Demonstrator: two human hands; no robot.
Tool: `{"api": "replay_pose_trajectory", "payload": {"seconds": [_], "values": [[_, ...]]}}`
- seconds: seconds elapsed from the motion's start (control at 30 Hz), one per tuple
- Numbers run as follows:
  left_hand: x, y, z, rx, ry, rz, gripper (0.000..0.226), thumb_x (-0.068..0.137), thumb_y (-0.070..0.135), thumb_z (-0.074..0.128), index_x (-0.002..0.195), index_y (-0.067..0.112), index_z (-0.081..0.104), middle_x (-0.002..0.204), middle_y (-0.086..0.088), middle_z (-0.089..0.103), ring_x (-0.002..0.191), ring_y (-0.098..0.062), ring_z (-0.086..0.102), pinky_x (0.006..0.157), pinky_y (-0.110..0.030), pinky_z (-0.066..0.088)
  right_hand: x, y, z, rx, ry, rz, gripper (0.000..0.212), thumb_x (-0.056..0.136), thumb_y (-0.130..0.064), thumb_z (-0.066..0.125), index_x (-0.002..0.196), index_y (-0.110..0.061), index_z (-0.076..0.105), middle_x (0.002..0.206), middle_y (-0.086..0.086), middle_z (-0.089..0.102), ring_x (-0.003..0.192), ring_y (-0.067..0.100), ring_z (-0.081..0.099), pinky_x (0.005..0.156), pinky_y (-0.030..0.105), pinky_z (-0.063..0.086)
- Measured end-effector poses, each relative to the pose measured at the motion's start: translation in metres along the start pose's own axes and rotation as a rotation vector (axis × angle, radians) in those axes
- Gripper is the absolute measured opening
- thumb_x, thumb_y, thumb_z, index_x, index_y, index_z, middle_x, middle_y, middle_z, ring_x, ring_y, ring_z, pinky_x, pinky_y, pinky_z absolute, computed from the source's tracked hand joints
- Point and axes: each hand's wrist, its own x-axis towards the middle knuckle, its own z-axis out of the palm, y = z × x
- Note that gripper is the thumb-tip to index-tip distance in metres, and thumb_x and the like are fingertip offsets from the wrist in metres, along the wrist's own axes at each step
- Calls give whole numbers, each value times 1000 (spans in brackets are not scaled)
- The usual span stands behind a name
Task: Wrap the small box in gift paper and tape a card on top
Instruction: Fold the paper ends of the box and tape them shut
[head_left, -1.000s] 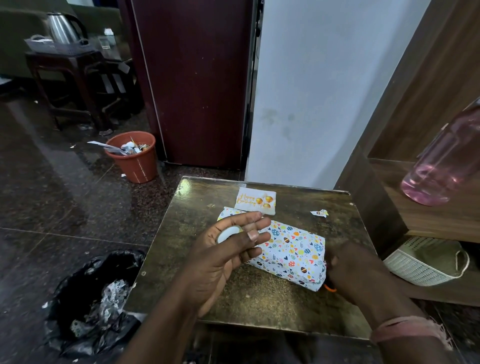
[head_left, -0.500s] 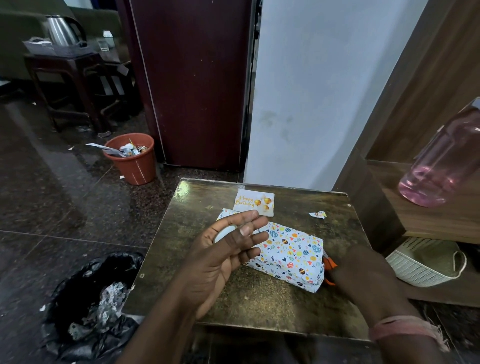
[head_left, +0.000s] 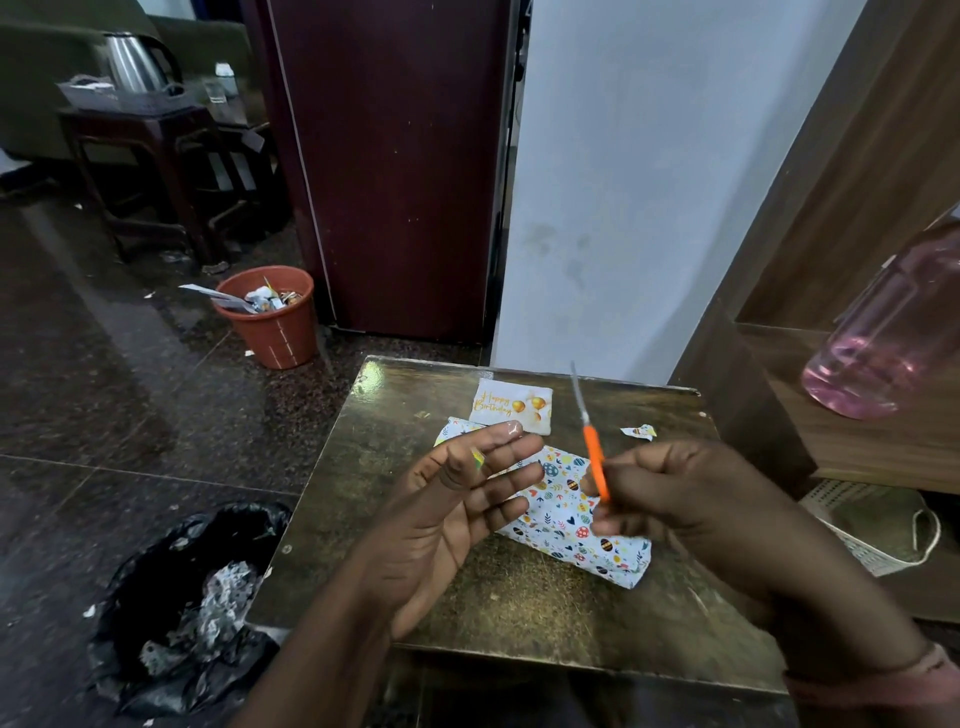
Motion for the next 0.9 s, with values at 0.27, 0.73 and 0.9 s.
{"api": "replay_pose_trajectory", "payload": {"seconds": [0.27, 0.73, 0.9], "values": [[1, 1, -3, 14, -9, 2, 113, 57, 74, 85, 143, 8, 53, 142, -12, 64, 130, -29, 62, 103, -38, 55, -4, 10, 14, 98, -533, 193, 27, 74, -20, 86, 85, 1, 74, 74, 19, 59, 61, 24, 58, 52, 30, 57], [1, 1, -2, 18, -44, -24, 111, 61, 76, 81, 144, 8, 53, 144, -13, 62, 133, -29, 60, 95, -34, 58, 3, 21, 23, 85, -668, 204, 16, 84, -20, 81, 89, -8, 72, 82, 18, 54, 71, 22, 59, 62, 33, 60], [1, 2, -1, 5, -42, -21, 111, 61, 75, 82, 144, 7, 52, 144, -14, 62, 133, -30, 60, 95, -35, 58, 4, 23, 23, 52, -660, 176, 16, 83, -25, 82, 89, -12, 75, 78, 18, 57, 70, 27, 57, 63, 33, 58]]}}
